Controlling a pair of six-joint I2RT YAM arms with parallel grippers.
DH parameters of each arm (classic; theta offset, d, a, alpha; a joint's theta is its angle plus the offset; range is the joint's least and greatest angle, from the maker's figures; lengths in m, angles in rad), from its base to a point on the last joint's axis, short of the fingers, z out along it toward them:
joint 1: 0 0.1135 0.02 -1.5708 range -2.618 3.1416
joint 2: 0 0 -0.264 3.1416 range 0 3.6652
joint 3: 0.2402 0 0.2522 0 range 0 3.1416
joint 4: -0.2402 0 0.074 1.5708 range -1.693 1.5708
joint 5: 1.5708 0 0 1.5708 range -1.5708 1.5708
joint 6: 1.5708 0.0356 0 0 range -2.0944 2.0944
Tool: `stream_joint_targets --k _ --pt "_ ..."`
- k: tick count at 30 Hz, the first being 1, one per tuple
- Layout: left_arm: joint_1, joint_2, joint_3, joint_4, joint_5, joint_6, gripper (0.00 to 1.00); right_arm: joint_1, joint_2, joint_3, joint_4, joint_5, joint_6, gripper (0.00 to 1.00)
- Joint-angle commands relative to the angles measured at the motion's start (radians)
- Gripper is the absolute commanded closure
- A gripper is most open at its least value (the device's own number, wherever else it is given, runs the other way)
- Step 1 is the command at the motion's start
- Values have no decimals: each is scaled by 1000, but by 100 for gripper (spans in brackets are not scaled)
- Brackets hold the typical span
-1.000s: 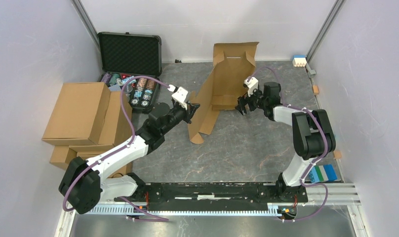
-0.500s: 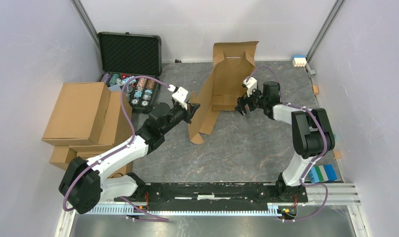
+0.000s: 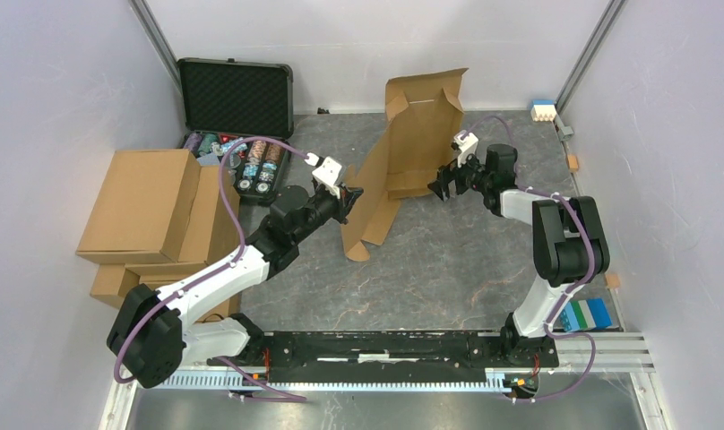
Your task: Fold the paper box
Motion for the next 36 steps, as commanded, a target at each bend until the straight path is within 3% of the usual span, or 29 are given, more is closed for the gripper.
stream_joint_targets --k 1,6,12,16,17,22,25,35,36 --pt "-7 24 27 -78 57 10 98 3 9 -18 148 -52 87 2" --pt "-7 21 26 -80 54 11 98 3 -5 -61 297 126 191 6" --pt "-7 22 27 -82 56 11 98 8 9 -46 385 236 242 41" --pt "-7 21 27 -83 52 13 98 35 8 -36 395 322 229 81" --pt "-7 20 27 -84 52 14 98 45 14 -24 381 347 199 85" --pt "-8 15 29 -88 51 14 98 69 7 -45 402 420 176 91" --pt "-7 9 27 -89 49 14 98 78 -15 -71 426 460 167 100" --pt "-7 -9 24 -99 33 8 98 115 -175 -247 505 605 154 100" --pt "-7 -9 26 -101 29 6 98 113 -174 -240 492 661 163 90"
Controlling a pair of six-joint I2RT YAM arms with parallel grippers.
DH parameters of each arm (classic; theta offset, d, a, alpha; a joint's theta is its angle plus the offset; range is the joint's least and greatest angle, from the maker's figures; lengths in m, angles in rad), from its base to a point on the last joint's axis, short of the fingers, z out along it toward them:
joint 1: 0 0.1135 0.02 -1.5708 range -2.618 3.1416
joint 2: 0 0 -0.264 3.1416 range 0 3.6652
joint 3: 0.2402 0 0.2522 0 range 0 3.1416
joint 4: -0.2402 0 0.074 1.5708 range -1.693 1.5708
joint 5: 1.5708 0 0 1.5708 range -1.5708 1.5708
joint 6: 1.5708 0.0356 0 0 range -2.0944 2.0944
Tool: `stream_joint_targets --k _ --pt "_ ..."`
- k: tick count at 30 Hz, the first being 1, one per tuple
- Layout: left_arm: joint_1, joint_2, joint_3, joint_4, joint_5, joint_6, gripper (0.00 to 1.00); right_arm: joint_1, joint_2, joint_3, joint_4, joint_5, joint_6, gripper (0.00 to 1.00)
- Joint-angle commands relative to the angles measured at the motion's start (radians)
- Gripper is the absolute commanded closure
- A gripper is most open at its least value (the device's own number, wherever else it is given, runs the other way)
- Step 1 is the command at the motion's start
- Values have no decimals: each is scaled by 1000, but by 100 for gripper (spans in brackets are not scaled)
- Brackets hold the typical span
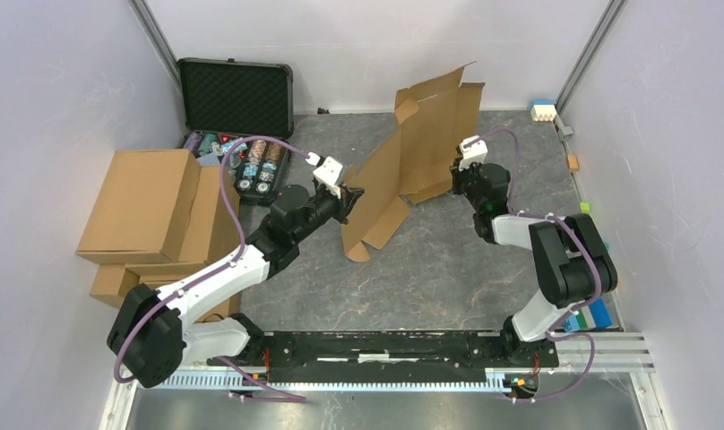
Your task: Fold the paper box
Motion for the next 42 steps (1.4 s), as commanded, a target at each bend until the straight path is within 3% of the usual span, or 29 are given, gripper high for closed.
stream_joint_targets --k 1,3,6,9,12,15,22,23,24,25,26,27,28,30,32,34,38,42 --pt "-8 -11 18 -93 20 6 98 -6 -53 -3 70 151 7 75" --pt "-8 -9 19 -95 19 7 98 -43 -53 1 77 65 32 59" --pt "-8 -7 20 -97 20 7 98 -122 -80 -38 185 -70 130 24" --pt "-9 -2 24 -99 17 9 98 -221 -24 45 226 -255 169 2" --pt "-8 7 28 -101 16 7 98 -261 129 266 130 -417 145 2" --pt "-8 12 38 -123 -3 13 98 -282 260 384 187 -466 171 2" --pt "-8 33 58 -146 -7 11 98 -287 556 762 271 -805 303 2" --pt "-9 40 61 -149 -8 12 98 -284 581 796 278 -826 327 5" --pt "-8 47 65 -151 -6 11 98 -282 589 800 325 -831 369 21" --pt "-8 52 68 -153 -2 9 98 -281 585 794 354 -835 403 41" --pt "-8 54 70 -154 3 7 98 -281 563 768 377 -833 441 70" --pt "-8 54 72 -155 2 4 98 -279 523 716 402 -820 468 91" --pt "-8 53 72 -158 -2 2 98 -276 444 615 426 -778 468 100" --pt "-9 38 71 -163 -25 -2 98 -256 227 382 368 -638 361 100" --pt "-8 19 74 -179 -55 -4 98 -212 -2 200 182 -411 209 100" --pt "-8 -6 81 -213 -83 -20 98 -130 -192 65 32 -201 176 100" --pt "-10 -93 85 -302 -78 -91 98 32 -527 -157 -222 167 263 100" --pt "-15 -204 69 -377 -66 -148 98 181 -707 -342 -333 356 423 100"
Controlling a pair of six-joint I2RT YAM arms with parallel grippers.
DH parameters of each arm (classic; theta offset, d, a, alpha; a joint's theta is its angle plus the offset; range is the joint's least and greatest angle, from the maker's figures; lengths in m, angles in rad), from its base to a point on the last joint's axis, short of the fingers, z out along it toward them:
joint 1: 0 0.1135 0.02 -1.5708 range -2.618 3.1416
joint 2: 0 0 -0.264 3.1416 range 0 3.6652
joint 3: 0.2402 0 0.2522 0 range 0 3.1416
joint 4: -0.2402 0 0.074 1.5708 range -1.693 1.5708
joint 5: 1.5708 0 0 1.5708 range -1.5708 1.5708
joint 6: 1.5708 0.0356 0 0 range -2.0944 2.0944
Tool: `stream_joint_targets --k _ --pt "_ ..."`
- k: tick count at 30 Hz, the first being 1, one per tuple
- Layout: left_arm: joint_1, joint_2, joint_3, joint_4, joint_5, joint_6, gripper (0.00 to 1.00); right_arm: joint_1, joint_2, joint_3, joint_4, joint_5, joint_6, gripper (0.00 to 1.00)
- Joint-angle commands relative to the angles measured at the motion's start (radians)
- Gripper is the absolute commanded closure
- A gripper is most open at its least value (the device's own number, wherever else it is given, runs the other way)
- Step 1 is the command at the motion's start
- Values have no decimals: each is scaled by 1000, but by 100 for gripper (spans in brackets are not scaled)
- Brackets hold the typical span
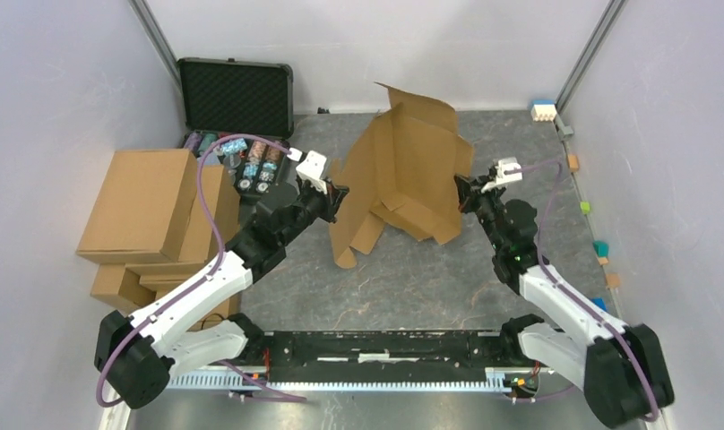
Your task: Fold the paper box
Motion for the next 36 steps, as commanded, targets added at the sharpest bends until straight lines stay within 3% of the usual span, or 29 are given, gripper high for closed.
stream_joint_targets --k 1,4,7,11,12,15,23,29,36 --pt "-18 -106 -3 -170 56 -105 98 134 -124 -157 -255 361 194 100" --pt "-37 -133 3 -233 94 -139 98 270 -198 -177 -415 525 221 100" --pt "-50 -152 -38 -234 119 -160 98 377 -309 -251 -407 643 167 100" --pt "-52 -200 -133 -175 79 -149 98 385 -453 -294 -536 824 361 100" --pt "-52 -213 -148 -161 80 -152 98 385 -486 -313 -534 829 383 100" --pt "-53 -228 -163 -159 93 -157 98 385 -556 -348 -452 762 244 100" --pt "-60 -247 -166 -143 72 -169 98 385 -507 -246 -625 700 212 100" --pt "-60 -286 -165 -192 49 -165 98 385 -529 -305 -543 665 144 100" --pt "-60 -313 -216 -159 27 -162 97 385 -424 -276 -499 632 177 100"
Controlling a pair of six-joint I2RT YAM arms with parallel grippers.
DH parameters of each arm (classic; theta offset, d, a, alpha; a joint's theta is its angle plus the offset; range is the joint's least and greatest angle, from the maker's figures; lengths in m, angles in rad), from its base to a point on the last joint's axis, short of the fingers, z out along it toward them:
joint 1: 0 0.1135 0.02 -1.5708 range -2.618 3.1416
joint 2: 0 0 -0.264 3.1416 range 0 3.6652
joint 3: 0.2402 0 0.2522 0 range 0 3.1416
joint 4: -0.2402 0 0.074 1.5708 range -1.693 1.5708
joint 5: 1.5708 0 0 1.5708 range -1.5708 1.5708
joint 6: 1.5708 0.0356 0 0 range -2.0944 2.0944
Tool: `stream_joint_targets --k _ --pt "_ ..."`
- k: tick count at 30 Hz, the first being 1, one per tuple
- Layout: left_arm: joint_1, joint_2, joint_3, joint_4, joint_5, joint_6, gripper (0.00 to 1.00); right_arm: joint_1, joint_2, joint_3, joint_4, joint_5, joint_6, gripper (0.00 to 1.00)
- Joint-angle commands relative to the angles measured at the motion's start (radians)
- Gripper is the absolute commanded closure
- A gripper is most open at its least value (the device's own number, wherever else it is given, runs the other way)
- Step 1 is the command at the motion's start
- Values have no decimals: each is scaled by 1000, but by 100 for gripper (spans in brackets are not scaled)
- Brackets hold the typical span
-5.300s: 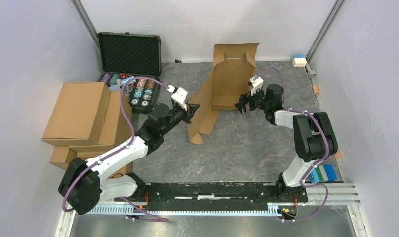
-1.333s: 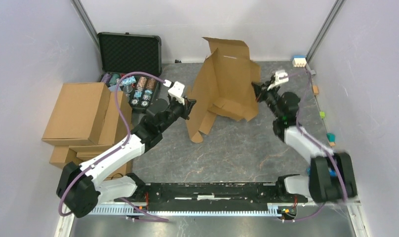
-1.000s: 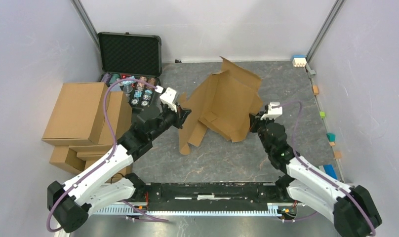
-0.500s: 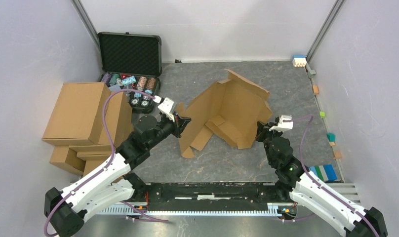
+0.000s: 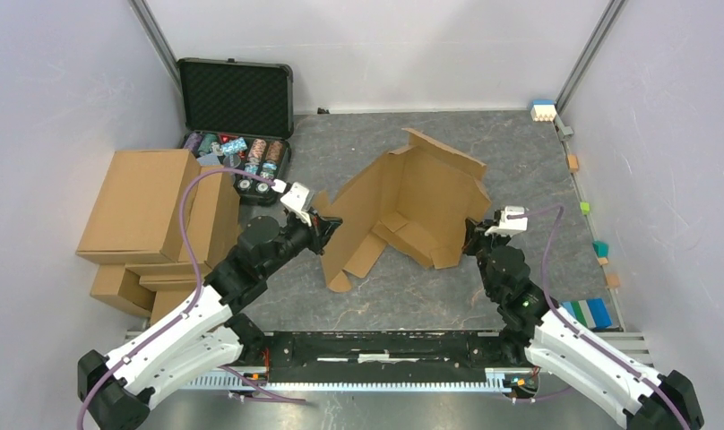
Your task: Fold the paper box
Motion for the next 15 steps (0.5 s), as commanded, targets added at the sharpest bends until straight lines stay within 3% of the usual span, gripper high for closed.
stream_joint_targets --k 1,6,11,15 --pt "-6 -5 -48 -14 -18 -56 97 -2 90 10 -97 -30 39 100" --pt "-5 15 -70 46 -14 -67 87 7 147 15 -125 -55 152 100" --pt "-5 25 -92 63 -18 -80 74 8 133 -21 -119 -34 118 96" --pt "-5 49 -84 61 -16 -81 75 8 112 -45 -97 -45 79 93"
